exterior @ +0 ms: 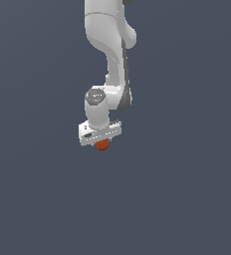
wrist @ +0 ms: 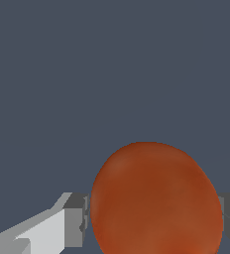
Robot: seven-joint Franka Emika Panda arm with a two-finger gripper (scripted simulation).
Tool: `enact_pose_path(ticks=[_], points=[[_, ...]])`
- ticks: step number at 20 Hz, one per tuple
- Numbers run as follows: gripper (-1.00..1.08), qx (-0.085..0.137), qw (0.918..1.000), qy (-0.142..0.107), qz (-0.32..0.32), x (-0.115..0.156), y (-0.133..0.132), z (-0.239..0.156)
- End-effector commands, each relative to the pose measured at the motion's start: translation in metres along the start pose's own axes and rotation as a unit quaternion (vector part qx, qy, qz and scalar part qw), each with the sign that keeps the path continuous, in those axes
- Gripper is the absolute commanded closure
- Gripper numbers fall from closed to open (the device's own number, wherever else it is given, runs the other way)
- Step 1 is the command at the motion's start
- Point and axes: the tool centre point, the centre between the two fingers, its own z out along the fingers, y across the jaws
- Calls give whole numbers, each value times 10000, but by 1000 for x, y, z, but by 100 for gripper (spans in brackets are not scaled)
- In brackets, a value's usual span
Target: Pick up the object and move it to a goal position.
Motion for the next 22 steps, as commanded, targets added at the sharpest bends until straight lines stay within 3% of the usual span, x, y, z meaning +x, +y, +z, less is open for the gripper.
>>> enact_pose_path(ticks=[1, 14, 22], points=[[108, 5, 10000, 5, -26, 6, -12, 0], [108, 7, 10000, 3, -28, 62, -108, -5], [108, 8, 10000, 2, -30, 77, -131, -6]])
